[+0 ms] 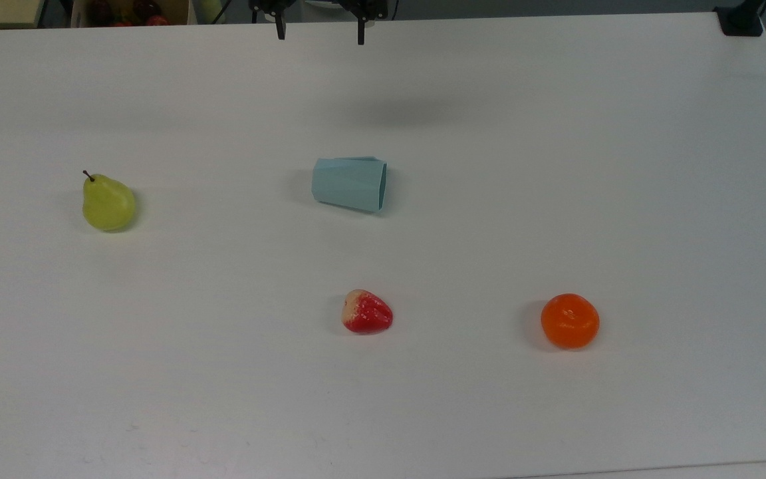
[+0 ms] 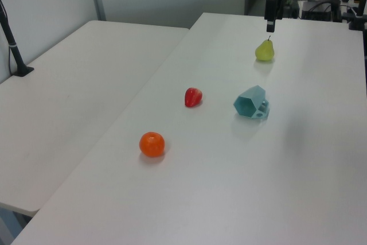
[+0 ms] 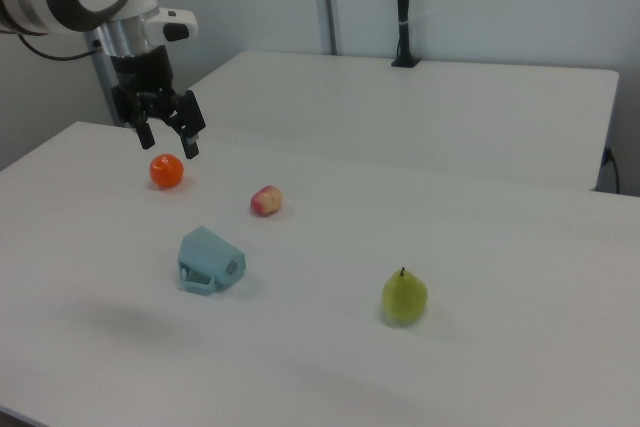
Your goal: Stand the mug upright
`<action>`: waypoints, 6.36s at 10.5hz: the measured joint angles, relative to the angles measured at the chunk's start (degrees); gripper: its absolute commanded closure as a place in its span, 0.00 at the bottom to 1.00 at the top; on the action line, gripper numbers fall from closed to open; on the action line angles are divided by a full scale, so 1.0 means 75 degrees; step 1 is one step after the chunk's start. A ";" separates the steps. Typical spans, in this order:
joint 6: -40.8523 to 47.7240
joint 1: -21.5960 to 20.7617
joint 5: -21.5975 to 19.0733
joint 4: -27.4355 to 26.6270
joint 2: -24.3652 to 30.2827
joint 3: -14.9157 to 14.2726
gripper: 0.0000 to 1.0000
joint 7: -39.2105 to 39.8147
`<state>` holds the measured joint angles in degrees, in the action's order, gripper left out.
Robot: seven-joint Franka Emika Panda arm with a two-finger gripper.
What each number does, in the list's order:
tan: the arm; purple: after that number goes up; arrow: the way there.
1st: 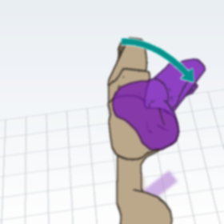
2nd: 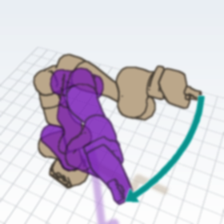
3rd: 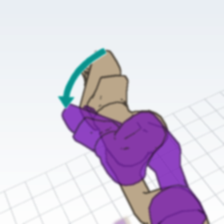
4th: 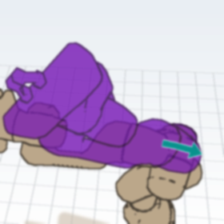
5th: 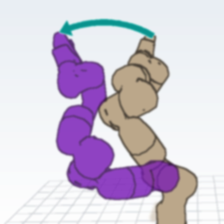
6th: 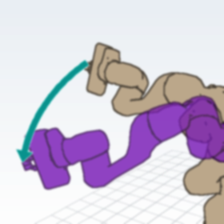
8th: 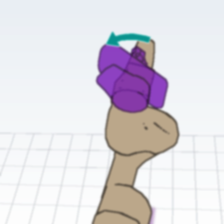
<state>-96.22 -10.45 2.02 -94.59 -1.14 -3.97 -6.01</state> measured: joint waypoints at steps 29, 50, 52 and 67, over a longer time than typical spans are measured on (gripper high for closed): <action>-0.0647 -0.1177 0.5091 -0.0223 -0.3496 0.1101 0.21 -0.5260; -0.0653 -0.0363 0.2816 0.0275 -0.2699 0.1063 0.99 -0.2439; -0.1613 -0.0114 0.1688 0.0236 -0.2660 0.1061 0.97 -0.1485; -0.1094 0.0858 0.0593 -0.0001 -0.0997 0.1038 0.00 -0.0996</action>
<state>-104.42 -4.01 6.47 -94.60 -8.61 3.81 -13.48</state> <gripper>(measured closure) 0.000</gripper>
